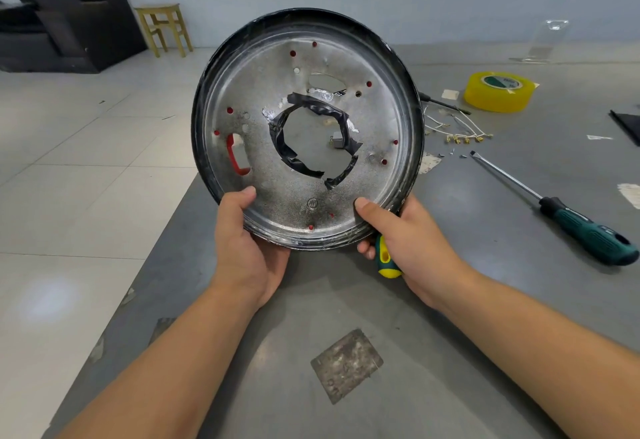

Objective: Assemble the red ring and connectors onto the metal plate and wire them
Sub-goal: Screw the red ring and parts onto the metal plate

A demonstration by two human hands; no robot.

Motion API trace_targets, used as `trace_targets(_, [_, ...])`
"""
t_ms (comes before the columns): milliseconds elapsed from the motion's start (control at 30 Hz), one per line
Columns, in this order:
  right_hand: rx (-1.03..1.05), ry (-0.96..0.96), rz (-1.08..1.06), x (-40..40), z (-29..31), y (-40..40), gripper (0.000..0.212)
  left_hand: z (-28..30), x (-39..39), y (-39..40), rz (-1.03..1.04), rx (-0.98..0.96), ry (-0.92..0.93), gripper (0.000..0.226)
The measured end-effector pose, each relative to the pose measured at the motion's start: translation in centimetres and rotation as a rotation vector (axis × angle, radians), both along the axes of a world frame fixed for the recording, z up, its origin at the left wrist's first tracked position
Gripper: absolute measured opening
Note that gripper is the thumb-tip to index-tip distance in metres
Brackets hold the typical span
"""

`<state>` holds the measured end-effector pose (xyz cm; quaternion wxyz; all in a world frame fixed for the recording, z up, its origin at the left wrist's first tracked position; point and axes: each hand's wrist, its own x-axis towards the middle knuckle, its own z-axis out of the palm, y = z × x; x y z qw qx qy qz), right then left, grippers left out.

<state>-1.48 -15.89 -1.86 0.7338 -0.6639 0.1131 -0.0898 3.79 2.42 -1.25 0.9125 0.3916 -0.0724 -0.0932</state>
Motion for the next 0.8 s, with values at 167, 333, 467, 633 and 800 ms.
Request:
trace_targets(167, [-0.102,0.065,-0.075,1.0,0.5,-1.6,0.032,0.9,0.4,1.5,0.018,0.245,0.063,0.054])
trace_targets(333, [-0.188,0.072,-0.045,1.5,1.0,-3.9,0.02,1.1,1.7,3.5,-0.008,0.536,0.076,0.034])
trace_targets(467, [-0.247,0.049,-0.036,1.5,1.1,-4.1,0.04,0.7,2.0,3.6,0.018,0.589,0.139,0.02])
trace_targets(633, [-0.225,0.048,-0.052,1.6,1.0,-4.3,0.046,0.9,1.8,3.4,0.034,0.582,0.118,0.015])
trace_targets(800, [-0.202,0.042,-0.083,1.6,0.9,-4.1,0.052,0.9,1.3,3.0,0.018,0.551,0.104,0.018])
